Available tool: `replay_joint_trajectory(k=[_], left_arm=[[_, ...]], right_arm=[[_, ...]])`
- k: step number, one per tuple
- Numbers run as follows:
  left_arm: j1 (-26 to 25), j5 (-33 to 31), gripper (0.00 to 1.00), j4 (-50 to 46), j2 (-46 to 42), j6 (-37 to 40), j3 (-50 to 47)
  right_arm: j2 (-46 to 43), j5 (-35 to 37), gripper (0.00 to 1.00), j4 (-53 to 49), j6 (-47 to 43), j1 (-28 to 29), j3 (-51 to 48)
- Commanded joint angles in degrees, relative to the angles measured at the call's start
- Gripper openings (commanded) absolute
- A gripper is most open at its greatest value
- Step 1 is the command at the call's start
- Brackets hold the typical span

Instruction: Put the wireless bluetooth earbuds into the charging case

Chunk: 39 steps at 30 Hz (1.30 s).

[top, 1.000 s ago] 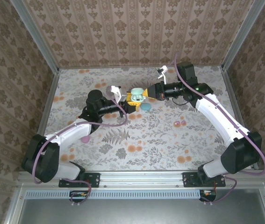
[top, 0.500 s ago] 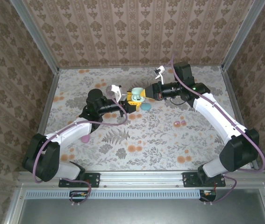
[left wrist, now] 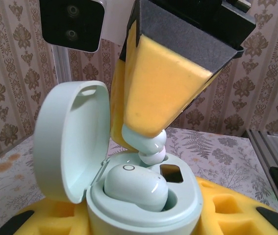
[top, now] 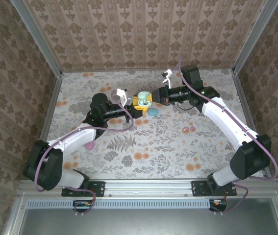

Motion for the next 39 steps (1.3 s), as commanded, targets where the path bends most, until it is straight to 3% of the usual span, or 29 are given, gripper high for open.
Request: replay_joint_trajectory(k=[1,39], left_arm=[[0.06,1.71,0.2,2.86,-0.54,-0.69,1.5],[0.15,-0.55,0.2,2.6,-1.29,0.18,0.69]], right_arm=[[1.58,1.86,0.23,-4.21,-3.18,1.09,2.64],[-0.77,11.74,0.4,-10.15,-5.21,1.43,6.35]])
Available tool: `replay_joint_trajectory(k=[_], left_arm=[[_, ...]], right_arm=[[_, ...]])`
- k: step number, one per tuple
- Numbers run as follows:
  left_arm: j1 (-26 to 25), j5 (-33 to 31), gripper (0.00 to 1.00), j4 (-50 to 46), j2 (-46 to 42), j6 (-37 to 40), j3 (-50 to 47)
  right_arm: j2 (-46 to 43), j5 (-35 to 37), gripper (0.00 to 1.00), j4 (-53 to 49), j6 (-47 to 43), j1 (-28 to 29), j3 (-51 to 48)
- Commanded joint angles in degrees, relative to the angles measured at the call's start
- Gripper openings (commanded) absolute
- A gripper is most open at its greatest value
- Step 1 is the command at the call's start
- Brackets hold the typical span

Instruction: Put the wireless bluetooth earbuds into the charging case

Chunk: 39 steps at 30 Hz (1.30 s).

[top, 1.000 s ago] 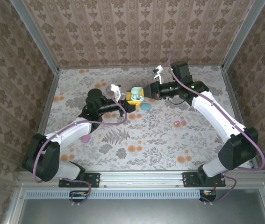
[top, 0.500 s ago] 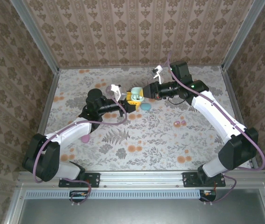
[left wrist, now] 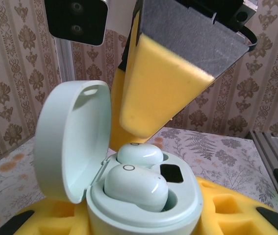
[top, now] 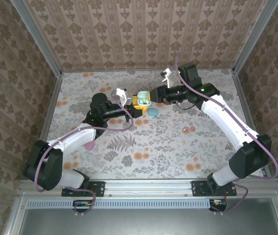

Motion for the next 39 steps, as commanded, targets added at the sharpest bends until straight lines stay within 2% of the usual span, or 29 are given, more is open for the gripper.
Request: replay_joint_trajectory(k=[1,7,13,18,25,34,39], left_arm=[[-0.16,0.04,0.2,2.49,-1.26,0.21,0.69],[-0.2,-0.2,0.2,1.8,-1.22,0.78,0.84],[-0.94,0.99,0.2,-2.33,-0.74,3.19,2.14],[-1.28,1.2,0.2,-2.61,-0.82,3.37,2.71],[-1.3,-0.72,0.2,-2.02,-1.53,3.4,2.18],[-1.04,-3.01,0.2,1.01,-1.35,1.9,1.6],[-1.04,-2.59,0.21,2.86,-1.27,0.66,1.55]], right_arm=[[-1.82,2.22,0.4,-1.31,-0.26,0.16,1.47],[-5.76,5.15,0.42,3.13,0.71,-0.74,-1.0],[-5.41,9.95,0.45,9.07,9.36,-1.81,-1.48],[-0.48,6.45,0.47,11.99,13.89,-1.8,1.22],[2.82,1.11,0.52,9.43,12.26,-0.89,1.94],[-2.21,-5.47,0.55,12.03,11.71,-0.79,-6.03],[-3.59,-10.27,0.65,20.89,18.29,-1.12,-11.01]])
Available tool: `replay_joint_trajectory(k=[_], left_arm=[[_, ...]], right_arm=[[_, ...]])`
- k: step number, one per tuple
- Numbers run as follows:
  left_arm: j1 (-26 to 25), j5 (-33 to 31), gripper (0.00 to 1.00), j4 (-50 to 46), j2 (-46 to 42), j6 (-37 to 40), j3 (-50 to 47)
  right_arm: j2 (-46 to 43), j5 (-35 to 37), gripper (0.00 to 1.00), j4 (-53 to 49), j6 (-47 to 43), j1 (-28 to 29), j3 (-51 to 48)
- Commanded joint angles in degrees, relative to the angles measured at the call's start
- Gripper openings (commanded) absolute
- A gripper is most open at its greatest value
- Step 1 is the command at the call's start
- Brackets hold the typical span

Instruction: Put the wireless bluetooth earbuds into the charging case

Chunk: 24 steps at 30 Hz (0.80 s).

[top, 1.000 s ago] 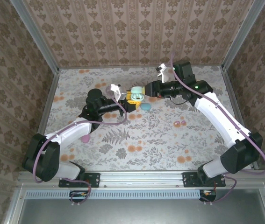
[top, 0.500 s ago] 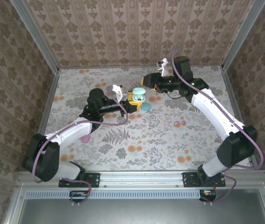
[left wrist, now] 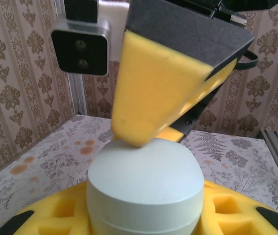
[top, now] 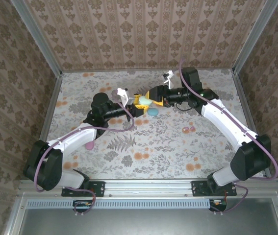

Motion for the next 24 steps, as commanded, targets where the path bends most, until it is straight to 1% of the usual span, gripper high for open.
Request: replay_joint_trajectory(k=[1,7,13,19,21,24], left_arm=[[0.1,0.64,0.21,4.14,-1.1,-1.68,0.76],[0.1,1.42,0.22,7.85,-0.56,-4.3,0.57],[0.1,1.82,0.22,9.25,0.12,-5.41,0.99],[0.1,1.97,0.22,9.21,0.31,-5.38,1.04],[0.02,2.0,0.22,9.23,0.47,-5.47,1.15],[0.01,2.01,0.22,9.16,0.67,-5.47,1.32]], right_arm=[[-1.73,-6.14,0.66,8.15,5.63,-0.18,-2.56],[-1.43,-10.84,0.66,16.23,11.97,-0.36,-4.99],[-0.46,-13.76,0.62,23.97,18.46,-0.52,-6.86],[-0.2,-15.24,0.57,27.22,20.95,-0.46,-7.37],[-0.04,-15.56,0.54,27.99,21.67,-0.51,-7.49],[0.06,-15.84,0.52,29.02,22.58,-0.48,-7.88]])
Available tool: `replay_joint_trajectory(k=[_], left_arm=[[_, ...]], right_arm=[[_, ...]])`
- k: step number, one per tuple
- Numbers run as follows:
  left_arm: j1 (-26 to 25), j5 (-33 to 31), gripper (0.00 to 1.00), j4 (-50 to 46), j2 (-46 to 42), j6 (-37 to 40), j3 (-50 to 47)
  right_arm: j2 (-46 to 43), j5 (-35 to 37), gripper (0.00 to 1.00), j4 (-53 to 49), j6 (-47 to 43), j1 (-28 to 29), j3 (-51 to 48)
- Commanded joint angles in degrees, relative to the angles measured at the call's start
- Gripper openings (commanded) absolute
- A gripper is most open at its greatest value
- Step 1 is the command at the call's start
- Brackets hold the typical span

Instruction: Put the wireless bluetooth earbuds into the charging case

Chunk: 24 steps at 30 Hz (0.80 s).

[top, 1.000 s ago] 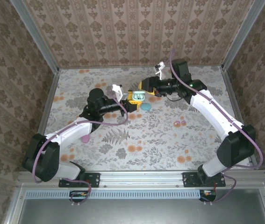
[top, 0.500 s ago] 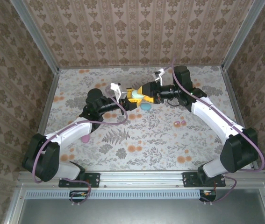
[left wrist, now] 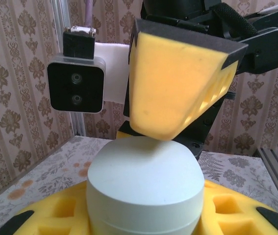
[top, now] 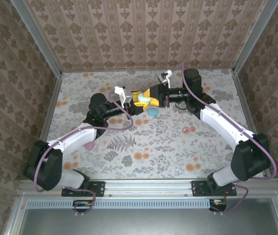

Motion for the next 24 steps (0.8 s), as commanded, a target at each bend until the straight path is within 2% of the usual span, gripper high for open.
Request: replay_joint_trajectory(k=[1,5,12,15,17,20,23,24], left_arm=[[-0.01,1.22,0.22,1.98,0.73,-1.23,1.25],[-0.01,1.31,0.22,1.88,1.0,-1.19,1.53],[-0.14,1.33,0.23,1.32,1.09,-0.95,1.76],[-0.36,0.8,0.23,0.94,1.0,-0.58,1.57],[-0.45,0.11,0.25,0.44,0.82,-0.45,1.46],[-0.38,-1.13,0.32,-1.63,0.3,0.59,1.1],[-0.36,-2.38,0.49,-5.45,-0.48,2.66,0.83],[-0.36,-2.43,0.51,-6.84,-0.75,3.48,0.78]], right_arm=[[0.22,-2.46,0.52,3.77,2.25,-0.18,-0.7],[0.45,-2.91,0.47,4.07,2.44,-0.07,-1.11],[0.83,-3.49,0.47,4.43,2.69,0.04,-1.27],[0.89,-3.38,0.35,4.26,2.33,-0.17,-1.07],[0.68,-2.67,0.33,3.79,1.6,-0.33,-1.24],[0.41,-1.5,0.3,3.13,0.56,-0.46,-1.78],[-0.52,0.54,0.28,3.9,-0.31,-0.73,-3.07],[-0.87,1.6,0.27,3.94,-0.7,-0.88,-3.55]])
